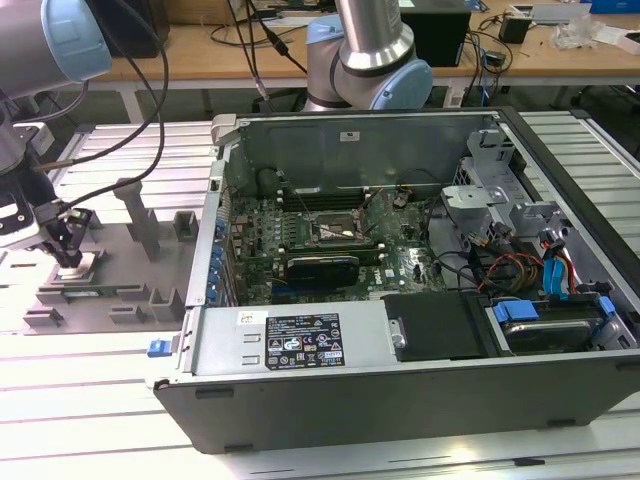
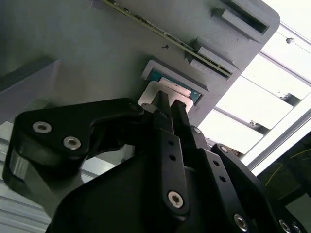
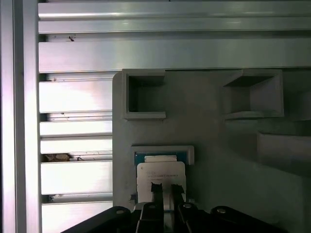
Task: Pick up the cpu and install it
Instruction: 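Pick up the cpu and move it towards the insertion slot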
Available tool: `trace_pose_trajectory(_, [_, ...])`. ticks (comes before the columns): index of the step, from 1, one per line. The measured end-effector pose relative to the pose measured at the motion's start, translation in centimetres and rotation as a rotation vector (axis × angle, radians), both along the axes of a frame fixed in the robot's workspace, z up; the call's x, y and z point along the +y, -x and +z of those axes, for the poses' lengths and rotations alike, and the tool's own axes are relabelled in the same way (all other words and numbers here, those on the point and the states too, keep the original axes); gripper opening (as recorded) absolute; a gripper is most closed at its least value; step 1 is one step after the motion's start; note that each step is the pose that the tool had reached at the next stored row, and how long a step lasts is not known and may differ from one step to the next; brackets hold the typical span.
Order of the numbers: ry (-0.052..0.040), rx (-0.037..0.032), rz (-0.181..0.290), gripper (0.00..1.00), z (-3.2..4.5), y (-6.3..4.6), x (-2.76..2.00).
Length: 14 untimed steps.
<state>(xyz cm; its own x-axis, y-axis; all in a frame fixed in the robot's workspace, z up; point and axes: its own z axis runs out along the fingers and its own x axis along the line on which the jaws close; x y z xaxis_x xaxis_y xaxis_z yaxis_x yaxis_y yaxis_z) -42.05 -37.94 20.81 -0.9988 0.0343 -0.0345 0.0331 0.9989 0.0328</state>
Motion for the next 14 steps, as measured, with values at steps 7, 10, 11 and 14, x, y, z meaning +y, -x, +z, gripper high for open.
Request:
trace_pose_trajectory(7, [0.0000,0.0000,0.000,0.60,0.00,0.00,0.00])
trace_pose_trajectory(10, [0.0000,0.0000,0.000,0.66,0.00,0.00,0.00])
trace_pose_trajectory(11, [-0.0003,-0.0003,0.000,0.66,-0.07,0.00,0.00])
trace_pose_trajectory(14, [-0.0002,-0.0001,0.001,0.66,-0.40,0.00,0.08])
